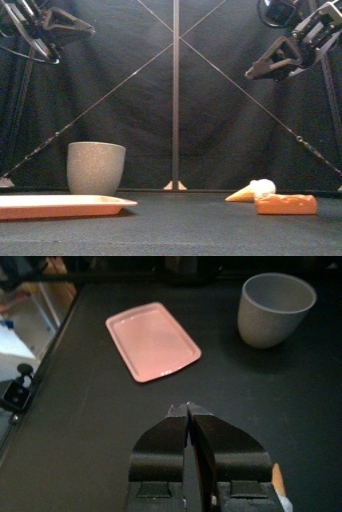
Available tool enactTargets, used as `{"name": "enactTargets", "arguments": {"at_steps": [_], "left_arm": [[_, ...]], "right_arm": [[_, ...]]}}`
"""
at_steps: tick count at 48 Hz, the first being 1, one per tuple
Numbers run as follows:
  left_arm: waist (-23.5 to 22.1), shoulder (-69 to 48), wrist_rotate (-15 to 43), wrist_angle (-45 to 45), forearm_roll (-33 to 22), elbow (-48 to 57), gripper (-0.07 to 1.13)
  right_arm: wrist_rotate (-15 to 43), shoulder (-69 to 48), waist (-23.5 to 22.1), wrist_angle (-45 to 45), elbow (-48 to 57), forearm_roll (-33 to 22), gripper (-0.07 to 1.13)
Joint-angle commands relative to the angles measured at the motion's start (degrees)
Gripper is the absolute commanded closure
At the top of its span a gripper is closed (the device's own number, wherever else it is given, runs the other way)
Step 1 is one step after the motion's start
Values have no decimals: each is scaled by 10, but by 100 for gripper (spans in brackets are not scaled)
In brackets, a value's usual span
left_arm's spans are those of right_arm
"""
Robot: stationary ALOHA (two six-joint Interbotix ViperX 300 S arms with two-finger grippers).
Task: Pick the pie then place it on the pink plate
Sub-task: Pick the pie
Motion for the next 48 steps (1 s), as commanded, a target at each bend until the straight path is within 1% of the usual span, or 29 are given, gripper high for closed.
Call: {"name": "enactTargets", "arguments": {"at_steps": [1, 6, 7, 8, 12, 15, 17, 27, 32, 39, 43, 48], "left_arm": [[1, 4, 1, -2, -1, -15, 106], [2, 4, 0, -3, -2, -14, 106], [2, 4, 1, -4, -1, -13, 106], [3, 4, 1, -4, -1, -13, 106], [4, 4, 1, -9, -2, -14, 106], [5, 4, 1, -11, -1, -15, 106], [6, 4, 1, -13, -1, -14, 106], [13, 4, 1, -22, 0, -13, 106], [18, 4, 1, -22, 0, -15, 106], [24, 4, 1, -22, 0, -14, 106], [28, 4, 2, -22, 0, -13, 106], [32, 4, 1, -24, 0, -12, 106]], "right_arm": [[2, 22, 12, 47, -44, -4, 83], [3, 34, 18, 60, -57, 2, 57], [4, 37, 18, 60, -60, 4, 48], [4, 40, 18, 60, -62, 5, 41], [4, 49, 18, 64, -67, 18, 17], [4, 62, 17, 70, -70, 28, 2], [4, 71, 17, 76, -74, 31, -3], [-2, 140, 19, 102, -94, 27, 1], [-7, 186, 37, 143, -107, 24, 1], [-8, 241, 69, 207, -131, -8, 1], [-7, 264, 79, 228, -142, -31, 1], [-7, 285, 84, 237, -153, -43, 1]]}}
